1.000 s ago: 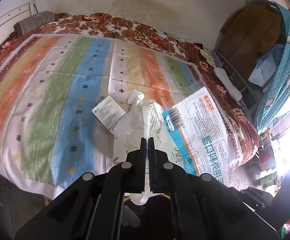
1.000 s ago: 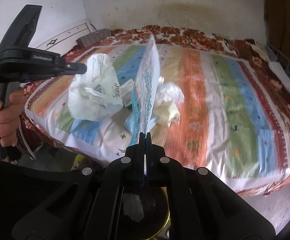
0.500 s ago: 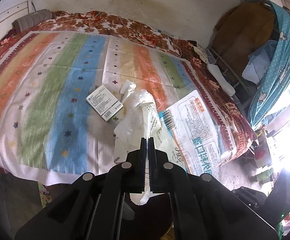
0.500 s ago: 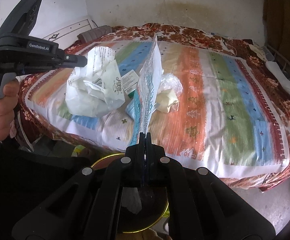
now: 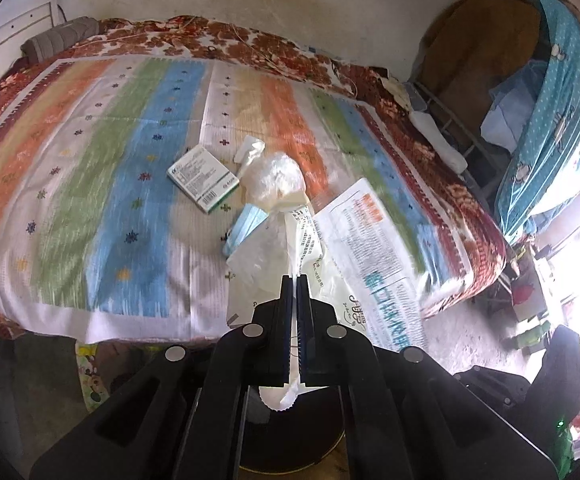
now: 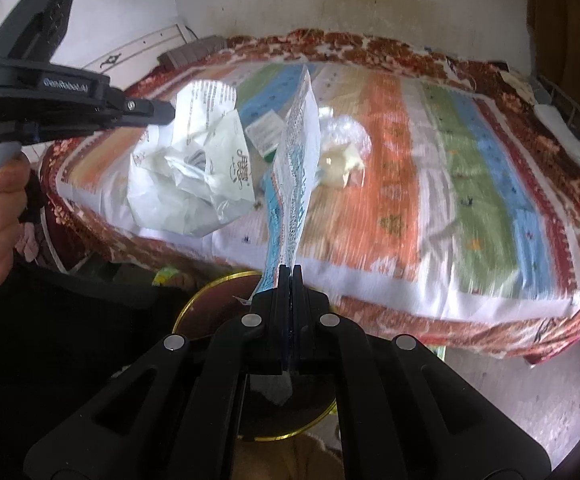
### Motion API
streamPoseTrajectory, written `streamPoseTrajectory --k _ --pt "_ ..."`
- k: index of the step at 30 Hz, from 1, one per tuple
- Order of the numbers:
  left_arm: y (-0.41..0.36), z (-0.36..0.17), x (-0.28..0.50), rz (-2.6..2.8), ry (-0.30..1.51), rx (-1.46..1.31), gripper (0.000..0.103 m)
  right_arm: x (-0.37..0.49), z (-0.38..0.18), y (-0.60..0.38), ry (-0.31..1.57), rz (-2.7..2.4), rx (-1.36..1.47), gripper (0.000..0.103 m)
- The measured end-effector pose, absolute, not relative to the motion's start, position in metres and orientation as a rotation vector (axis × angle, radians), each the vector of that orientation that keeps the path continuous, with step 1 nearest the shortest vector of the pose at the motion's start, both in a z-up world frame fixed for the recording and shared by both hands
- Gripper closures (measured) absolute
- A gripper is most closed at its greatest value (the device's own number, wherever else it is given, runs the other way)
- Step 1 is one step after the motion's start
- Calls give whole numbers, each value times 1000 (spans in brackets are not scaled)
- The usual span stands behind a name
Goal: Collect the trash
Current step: 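Lift the bag with left gripper while right gripper carries packet over bin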
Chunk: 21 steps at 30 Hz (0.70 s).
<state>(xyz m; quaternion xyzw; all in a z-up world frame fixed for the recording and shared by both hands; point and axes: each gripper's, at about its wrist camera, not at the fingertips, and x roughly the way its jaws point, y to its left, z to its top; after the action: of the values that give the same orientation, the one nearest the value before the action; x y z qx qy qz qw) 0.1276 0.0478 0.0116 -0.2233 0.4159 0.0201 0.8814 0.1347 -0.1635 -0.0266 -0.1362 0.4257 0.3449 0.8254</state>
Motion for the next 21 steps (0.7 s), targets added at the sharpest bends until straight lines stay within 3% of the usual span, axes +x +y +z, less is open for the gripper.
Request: streamPoseTrajectory --k 21 --pt "15 -33 112 111 1052 -377 101 101 -75 -170 1079 722 -372 103"
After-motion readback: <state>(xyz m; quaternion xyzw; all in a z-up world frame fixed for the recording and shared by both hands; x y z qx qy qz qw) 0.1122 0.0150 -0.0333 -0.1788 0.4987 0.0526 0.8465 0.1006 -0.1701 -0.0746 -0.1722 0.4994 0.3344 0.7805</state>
